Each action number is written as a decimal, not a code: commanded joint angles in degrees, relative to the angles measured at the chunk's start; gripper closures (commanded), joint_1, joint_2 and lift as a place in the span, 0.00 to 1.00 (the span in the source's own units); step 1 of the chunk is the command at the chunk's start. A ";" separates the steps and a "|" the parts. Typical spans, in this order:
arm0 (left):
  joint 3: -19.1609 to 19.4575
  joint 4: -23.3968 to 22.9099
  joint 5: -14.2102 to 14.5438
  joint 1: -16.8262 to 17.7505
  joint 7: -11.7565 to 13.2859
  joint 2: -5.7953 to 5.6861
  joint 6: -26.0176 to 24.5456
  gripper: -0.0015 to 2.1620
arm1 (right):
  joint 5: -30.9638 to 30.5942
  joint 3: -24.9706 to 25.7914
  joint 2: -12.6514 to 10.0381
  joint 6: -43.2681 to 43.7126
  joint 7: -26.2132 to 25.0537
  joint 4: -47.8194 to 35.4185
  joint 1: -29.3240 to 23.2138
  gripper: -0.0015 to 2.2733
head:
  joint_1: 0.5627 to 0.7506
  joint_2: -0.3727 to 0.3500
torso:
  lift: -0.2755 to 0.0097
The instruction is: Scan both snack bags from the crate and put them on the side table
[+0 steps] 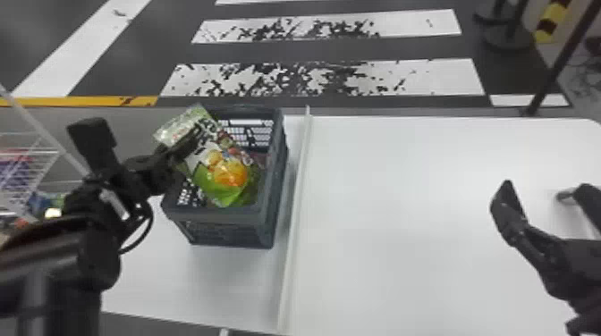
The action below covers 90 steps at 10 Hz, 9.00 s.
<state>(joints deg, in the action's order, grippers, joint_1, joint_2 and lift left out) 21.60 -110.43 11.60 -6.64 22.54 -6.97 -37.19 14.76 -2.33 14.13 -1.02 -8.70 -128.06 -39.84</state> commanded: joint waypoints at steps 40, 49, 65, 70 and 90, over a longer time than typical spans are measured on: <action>-18.35 -18.07 -8.08 -27.55 -12.43 0.90 31.60 0.01 | 25.14 20.17 -6.39 -60.64 19.68 10.73 16.38 0.05 | 0.70 0.48 | 0.66; -18.70 -16.49 -7.73 -27.29 -11.73 -0.15 31.25 0.02 | 30.59 22.81 -6.22 -69.78 24.17 27.95 28.50 0.05 | 0.70 0.53 | 0.66; -19.76 -14.46 -7.03 -25.97 -11.46 -0.59 31.08 0.02 | 33.58 27.38 -6.48 -71.72 29.09 28.39 30.35 0.99 | 0.70 0.52 | 0.66; -19.49 -14.55 -5.97 -25.09 -11.73 -0.68 31.60 0.02 | 12.39 22.55 -6.57 -63.81 16.69 3.43 28.42 0.99 | 0.70 0.38 | 0.66; -20.55 -13.50 -5.80 -25.27 -11.46 -0.85 31.60 0.02 | -39.99 -15.33 3.98 -36.39 6.41 1.67 11.19 0.10 | 0.70 0.55 | 0.66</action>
<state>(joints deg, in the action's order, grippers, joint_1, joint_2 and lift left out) 1.06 -123.93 5.80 -31.89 11.07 -7.75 -5.59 -28.91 -19.66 18.26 -37.77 -2.51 -125.45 -28.64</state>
